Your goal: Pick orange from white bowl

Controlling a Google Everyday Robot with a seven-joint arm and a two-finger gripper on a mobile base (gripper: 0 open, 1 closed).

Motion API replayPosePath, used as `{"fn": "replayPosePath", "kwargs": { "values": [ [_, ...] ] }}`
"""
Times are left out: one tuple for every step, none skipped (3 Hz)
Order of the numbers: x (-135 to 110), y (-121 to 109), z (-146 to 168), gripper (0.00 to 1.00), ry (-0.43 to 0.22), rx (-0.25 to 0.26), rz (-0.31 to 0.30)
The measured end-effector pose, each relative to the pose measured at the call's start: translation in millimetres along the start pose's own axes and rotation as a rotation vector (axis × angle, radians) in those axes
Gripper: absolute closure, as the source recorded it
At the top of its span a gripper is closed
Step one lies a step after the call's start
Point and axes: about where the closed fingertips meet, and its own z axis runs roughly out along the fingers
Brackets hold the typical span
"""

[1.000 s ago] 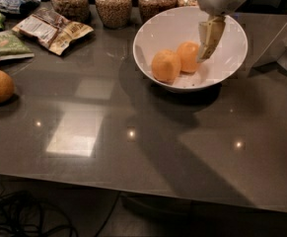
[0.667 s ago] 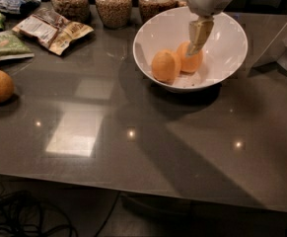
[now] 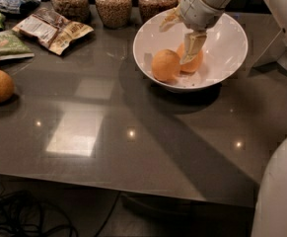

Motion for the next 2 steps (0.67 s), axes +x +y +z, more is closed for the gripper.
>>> {"fn": "replayPosePath", "kwargs": {
  "values": [
    [12,12,16,0.31,0.007,-0.055,0.027],
    [20,19,28,0.32,0.012,-0.095,0.050]
  ]
}}
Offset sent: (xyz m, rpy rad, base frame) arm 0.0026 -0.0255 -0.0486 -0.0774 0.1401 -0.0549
